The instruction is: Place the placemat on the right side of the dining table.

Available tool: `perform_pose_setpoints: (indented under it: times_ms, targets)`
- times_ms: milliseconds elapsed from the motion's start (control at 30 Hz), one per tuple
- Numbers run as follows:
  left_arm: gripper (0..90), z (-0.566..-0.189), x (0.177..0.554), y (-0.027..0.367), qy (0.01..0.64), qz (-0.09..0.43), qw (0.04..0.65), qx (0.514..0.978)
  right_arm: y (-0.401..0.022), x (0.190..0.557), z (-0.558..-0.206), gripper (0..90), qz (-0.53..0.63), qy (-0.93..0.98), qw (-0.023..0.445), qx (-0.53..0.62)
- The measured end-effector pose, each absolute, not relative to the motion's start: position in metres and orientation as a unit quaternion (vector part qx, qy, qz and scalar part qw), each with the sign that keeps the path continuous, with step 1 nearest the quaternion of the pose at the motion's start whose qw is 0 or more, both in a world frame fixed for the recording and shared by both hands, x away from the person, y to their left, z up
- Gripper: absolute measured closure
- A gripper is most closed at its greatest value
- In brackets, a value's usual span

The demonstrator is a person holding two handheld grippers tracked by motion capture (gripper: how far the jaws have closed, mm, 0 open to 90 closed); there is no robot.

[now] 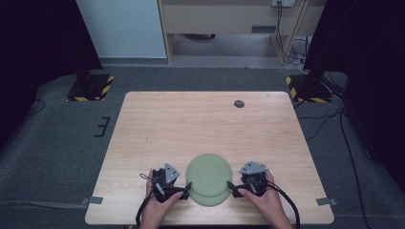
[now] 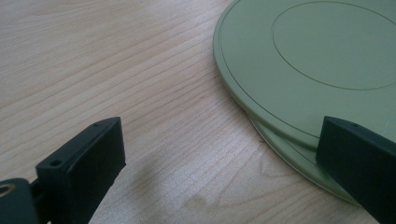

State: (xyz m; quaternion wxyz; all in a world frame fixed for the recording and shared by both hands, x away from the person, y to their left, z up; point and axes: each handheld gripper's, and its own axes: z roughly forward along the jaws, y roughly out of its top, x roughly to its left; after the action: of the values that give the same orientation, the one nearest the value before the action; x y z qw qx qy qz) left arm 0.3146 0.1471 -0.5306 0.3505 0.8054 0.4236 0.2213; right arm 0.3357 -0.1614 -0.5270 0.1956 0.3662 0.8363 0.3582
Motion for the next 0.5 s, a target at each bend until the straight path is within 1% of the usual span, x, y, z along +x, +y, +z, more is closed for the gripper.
perform_pose_setpoints:
  times_ms: [267,500]
  targets:
    - [1.6,-0.5303,0.314,0.1466,0.423,0.223,0.351,0.805,-0.1621,0.3374,-0.5268,5.6,0.359,0.835,0.19,0.371]
    - [2.1,-0.5284,0.3114,0.1471,0.417,0.219,0.355,0.807,-0.1616,0.3445,-0.5197,6.6,0.34,0.851,0.167,0.364]
